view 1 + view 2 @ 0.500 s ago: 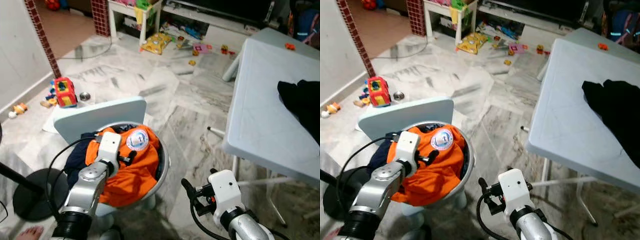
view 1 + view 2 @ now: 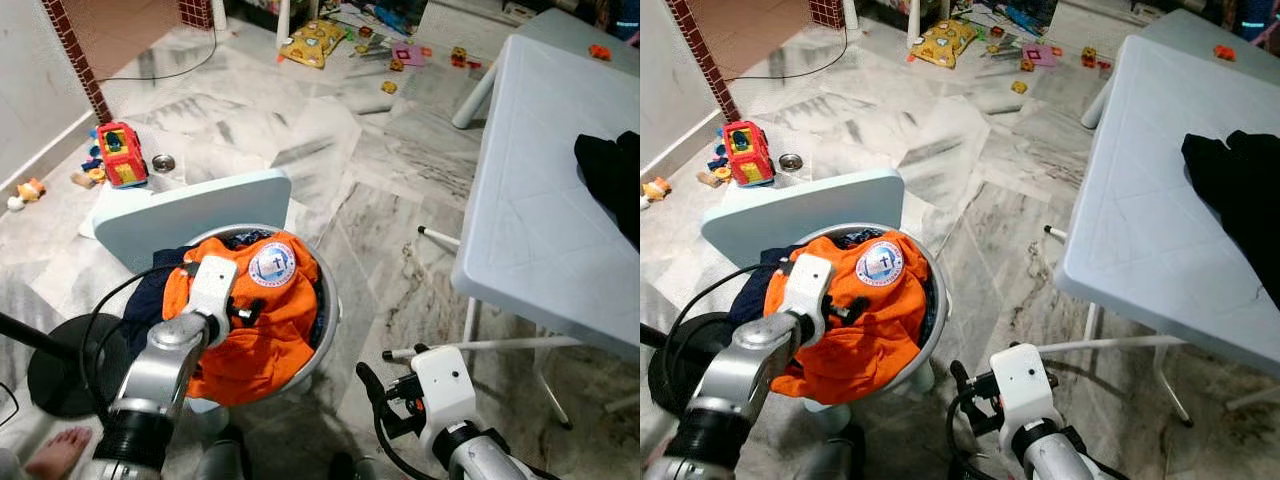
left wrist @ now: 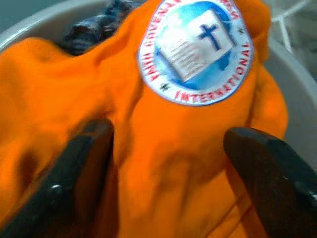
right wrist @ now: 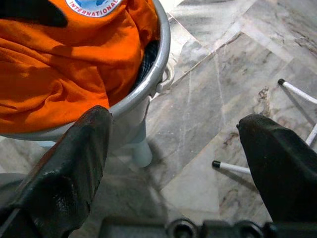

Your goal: Hang hanger

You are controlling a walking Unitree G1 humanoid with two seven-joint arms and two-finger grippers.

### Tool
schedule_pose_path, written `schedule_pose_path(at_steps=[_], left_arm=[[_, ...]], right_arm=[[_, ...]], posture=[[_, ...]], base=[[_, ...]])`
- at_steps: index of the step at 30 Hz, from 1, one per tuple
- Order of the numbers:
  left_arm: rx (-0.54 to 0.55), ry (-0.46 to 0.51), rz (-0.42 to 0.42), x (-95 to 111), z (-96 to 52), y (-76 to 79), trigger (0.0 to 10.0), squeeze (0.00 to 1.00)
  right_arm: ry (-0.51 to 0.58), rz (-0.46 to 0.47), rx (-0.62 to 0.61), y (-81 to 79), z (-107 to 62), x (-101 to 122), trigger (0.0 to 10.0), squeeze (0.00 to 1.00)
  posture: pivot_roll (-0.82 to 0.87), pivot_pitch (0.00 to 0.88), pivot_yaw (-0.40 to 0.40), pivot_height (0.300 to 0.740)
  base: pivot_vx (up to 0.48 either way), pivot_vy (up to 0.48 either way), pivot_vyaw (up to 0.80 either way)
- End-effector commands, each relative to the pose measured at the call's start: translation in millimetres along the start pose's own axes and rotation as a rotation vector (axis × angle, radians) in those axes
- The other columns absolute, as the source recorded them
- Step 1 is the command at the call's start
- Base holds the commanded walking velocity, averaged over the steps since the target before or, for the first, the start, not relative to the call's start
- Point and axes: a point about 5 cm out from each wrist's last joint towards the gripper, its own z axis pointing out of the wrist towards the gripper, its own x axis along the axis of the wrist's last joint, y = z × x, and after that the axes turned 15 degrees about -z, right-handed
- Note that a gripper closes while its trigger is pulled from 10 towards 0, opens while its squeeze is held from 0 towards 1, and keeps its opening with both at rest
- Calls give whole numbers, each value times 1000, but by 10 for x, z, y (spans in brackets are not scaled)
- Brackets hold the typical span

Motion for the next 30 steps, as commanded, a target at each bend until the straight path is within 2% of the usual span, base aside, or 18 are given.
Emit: schedule_pose_path(at_steps=[1,5,9,18,25,26,27,28,29,30], left_arm=[[-41,-56,25,-90,68,69,0,0],[-74,-61,38,-76,126,142,0,0],[-90,-59,99,-79,170,214,0,0],[-100,-89,96,-132,199,207,0,0],[-47,-76,104,-98,226,137,0,0],[8,-48,112,-68,223,87,0,0],[8,-48,112,-68,223,87,0,0],[82,-15,137,-30,222,26,0,0],[126,-5,144,-19,218,-6,10000,0],[133,3,142,-18,215,-6,10000,0]], right_arm=[[-19,1,-22,21,-10,-33,10000,0],[-13,-3,-34,51,4,-21,10000,0],[-4,-12,-53,111,34,-8,10000,0],[11,-22,-64,150,111,19,10000,0],[28,-34,-57,191,169,46,10000,0],[31,-40,-61,219,180,49,10000,0],[31,-40,-61,219,180,49,10000,0],[33,-42,-65,237,188,51,10000,0],[35,-44,-67,247,194,55,10000,0],[36,-44,-68,249,198,59,10000,0]], posture=[[14,238,-124,740],[12,229,-119,740],[14,210,-109,740],[23,193,-106,740],[28,176,-109,740],[29,174,-108,740],[29,174,-108,740],[31,170,-108,740],[32,166,-108,740],[32,164,-105,740]], base=[[0,0,0],[0,0,0],[0,0,0],[0,0,0],[0,0,0],[0,0,0],[0,0,0],[0,0,0],[0,0,0],[0,0,0]])
